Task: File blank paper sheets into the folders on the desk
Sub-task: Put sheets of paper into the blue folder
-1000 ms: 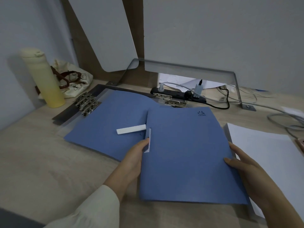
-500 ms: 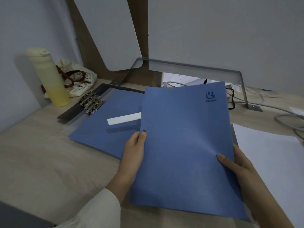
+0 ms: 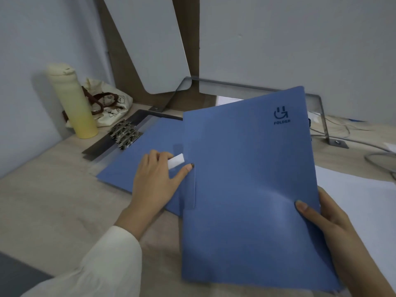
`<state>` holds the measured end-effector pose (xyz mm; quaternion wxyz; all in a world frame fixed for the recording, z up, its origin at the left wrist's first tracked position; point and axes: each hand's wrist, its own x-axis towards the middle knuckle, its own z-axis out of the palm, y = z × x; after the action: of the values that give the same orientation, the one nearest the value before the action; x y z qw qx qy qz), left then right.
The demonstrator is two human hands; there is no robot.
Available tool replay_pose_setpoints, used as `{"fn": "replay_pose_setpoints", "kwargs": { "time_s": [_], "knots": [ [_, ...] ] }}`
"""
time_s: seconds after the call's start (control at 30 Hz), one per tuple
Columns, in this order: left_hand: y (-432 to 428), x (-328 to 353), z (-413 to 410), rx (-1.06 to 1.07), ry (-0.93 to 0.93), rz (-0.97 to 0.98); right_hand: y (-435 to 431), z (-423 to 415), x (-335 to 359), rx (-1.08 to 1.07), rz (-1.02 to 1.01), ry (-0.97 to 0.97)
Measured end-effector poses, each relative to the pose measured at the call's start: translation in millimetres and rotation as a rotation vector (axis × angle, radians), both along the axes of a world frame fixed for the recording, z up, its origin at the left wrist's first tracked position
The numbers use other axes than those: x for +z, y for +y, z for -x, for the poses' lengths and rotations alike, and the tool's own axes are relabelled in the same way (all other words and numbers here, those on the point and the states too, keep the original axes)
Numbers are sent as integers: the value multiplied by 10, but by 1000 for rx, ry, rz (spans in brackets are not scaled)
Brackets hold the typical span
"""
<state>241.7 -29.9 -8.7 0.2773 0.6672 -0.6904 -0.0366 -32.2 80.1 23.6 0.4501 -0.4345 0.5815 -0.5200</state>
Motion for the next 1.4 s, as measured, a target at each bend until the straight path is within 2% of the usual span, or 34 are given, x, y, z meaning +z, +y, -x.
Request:
{"fn": "replay_pose_setpoints", "kwargs": {
  "time_s": [0.13,0.2,0.23,0.33,0.4,0.5,0.9,1.17,1.4],
  "knots": [
    [-19,121,-37,-17,20,-178,15,-5,-1,6,-7,20],
    [-38,127,-58,-19,118,-251,18,-2,-5,7,-2,25],
    [-39,122,-57,-43,231,-297,18,-3,-9,7,1,24],
    [30,128,45,-139,730,-412,10,-18,-29,4,5,4],
    [74,107,137,-119,864,-415,-2,-37,-57,6,7,-5],
    [84,56,214,-64,893,-392,-15,-50,-104,7,7,6],
    [132,-86,408,36,1235,-523,-12,-55,-282,-18,-49,-30],
    [163,-117,423,48,1332,-593,-45,-24,-294,-33,-110,-32],
    [126,-22,279,30,1359,-468,-24,-32,-342,51,-221,-156]
  ]
}}
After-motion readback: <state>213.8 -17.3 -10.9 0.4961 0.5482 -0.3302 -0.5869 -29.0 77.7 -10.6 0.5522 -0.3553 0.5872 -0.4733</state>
